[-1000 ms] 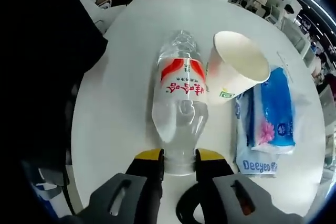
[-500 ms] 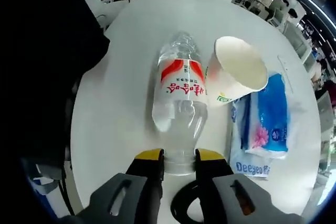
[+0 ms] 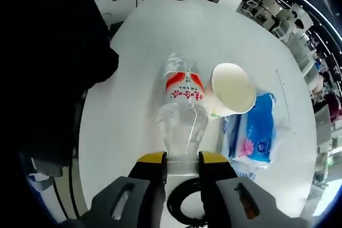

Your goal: Arrange the tabletop items into an orderly group along one side of the table until the central work area is clear of visible clutter.

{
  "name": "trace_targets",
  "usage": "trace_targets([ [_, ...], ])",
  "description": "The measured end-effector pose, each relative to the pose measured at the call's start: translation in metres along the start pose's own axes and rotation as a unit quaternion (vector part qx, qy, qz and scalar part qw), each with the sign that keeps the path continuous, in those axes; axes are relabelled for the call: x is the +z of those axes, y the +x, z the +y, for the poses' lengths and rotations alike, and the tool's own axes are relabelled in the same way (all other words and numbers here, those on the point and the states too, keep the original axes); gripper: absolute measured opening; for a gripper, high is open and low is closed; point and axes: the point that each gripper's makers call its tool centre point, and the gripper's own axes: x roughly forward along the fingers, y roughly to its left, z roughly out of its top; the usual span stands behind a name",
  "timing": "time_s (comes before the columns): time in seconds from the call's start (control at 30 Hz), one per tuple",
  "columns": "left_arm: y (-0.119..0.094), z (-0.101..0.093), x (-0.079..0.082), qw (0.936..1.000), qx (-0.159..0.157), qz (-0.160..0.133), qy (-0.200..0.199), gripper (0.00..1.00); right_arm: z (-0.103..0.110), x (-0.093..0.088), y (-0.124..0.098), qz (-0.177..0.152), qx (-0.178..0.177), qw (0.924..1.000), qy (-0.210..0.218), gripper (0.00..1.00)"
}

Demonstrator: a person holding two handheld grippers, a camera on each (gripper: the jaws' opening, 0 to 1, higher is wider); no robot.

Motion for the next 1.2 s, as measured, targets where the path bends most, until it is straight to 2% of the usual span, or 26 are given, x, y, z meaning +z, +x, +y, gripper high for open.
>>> trace_targets([
  [0.37,0.009,-0.003,-0.003,0.9998,-0.013,0.003,0.015,0.88,-0.008,0.028,-0.024,-0.018,-0.012,0.9995,-0.024,0.18],
  [0.57,0.014,-0.008,0.0,0.9993,-0.025,0.002,0.028,0.87,-0.01,0.046,-0.035,-0.035,-0.014,0.9986,-0.036,0.18],
  [0.77,0.02,-0.02,0.012,0.9983,-0.034,-0.005,0.047,0.86,-0.012,0.063,-0.04,-0.045,-0.006,0.9977,-0.051,0.18],
  [1.03,0.031,-0.04,0.018,0.9946,-0.056,0.002,0.088,0.85,-0.014,0.081,-0.045,-0.05,0.004,0.9955,-0.081,0.18],
  [1.2,0.035,-0.044,0.02,0.9929,-0.061,0.0,0.102,0.84,-0.014,0.096,-0.047,-0.061,0.009,0.9922,-0.108,0.18],
])
